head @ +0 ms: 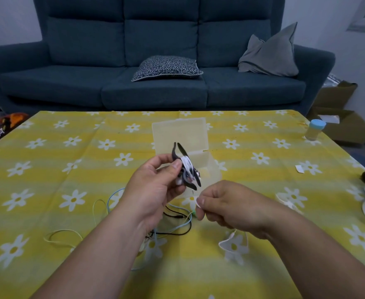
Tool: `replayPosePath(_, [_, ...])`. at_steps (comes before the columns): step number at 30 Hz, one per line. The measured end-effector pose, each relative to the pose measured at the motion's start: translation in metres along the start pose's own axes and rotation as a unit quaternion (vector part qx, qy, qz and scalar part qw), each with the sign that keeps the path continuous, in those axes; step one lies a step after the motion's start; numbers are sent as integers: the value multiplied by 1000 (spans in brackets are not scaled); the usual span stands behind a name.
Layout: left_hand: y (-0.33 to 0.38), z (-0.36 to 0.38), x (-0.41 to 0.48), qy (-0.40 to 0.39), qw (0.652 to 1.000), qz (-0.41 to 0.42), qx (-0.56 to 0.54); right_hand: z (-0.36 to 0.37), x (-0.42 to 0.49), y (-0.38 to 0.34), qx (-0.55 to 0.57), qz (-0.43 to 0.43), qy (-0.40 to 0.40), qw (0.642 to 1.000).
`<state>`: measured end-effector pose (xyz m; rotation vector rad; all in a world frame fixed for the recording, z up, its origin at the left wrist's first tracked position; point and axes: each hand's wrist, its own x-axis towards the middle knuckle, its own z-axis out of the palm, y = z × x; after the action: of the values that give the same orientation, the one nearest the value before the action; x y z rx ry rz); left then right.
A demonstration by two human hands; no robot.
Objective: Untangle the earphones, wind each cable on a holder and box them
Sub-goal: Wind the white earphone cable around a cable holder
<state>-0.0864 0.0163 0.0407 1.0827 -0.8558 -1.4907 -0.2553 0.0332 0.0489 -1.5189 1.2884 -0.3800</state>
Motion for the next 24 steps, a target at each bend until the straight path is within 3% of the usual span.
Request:
replayPosePath(13, [-6,-1,-3,-26,980,75,182,-7,-14,-19,-62,-74,4,995])
replayPosePath(21, [-1,2,0,-2,998,-55,3,-17,-27,-25,-85,-25,-76,993])
replayPosePath(24, [-2,1,-1,-16,996,-88,-17,-19,-31,-28,-104,-26,-96,990])
